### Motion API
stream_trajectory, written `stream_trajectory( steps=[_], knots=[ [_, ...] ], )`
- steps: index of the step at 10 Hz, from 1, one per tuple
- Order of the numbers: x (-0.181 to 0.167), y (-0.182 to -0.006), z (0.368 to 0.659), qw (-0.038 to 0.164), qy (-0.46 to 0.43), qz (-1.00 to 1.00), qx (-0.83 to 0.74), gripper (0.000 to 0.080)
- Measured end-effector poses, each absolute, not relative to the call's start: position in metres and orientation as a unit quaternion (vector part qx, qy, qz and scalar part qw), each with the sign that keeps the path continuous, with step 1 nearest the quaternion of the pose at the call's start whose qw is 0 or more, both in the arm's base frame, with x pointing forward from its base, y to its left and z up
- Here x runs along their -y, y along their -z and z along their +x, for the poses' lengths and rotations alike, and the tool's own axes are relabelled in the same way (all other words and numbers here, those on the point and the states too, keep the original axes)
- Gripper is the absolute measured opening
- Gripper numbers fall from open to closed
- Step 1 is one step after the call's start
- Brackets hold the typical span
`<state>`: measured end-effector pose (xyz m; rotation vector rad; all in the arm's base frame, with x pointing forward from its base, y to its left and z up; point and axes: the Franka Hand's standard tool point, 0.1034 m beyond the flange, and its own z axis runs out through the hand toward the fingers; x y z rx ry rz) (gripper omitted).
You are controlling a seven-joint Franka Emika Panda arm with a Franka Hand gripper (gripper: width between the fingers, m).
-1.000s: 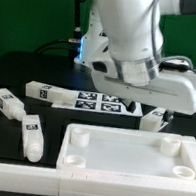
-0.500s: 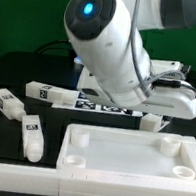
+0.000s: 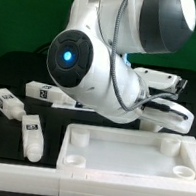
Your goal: Assemble desk
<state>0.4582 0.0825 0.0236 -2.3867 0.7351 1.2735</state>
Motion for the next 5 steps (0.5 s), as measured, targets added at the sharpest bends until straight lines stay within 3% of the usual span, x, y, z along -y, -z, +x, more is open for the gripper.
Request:
stream_trajectory(
  steps=[3,5],
  knots=[
    [-0.084,-0.021,0.458,0.172,-0.446,-0.838,-0.264,0.0648],
    [-0.092,-0.012,0.448,0.194,-0.457,-0.818,-0.291,0.0648]
  ],
)
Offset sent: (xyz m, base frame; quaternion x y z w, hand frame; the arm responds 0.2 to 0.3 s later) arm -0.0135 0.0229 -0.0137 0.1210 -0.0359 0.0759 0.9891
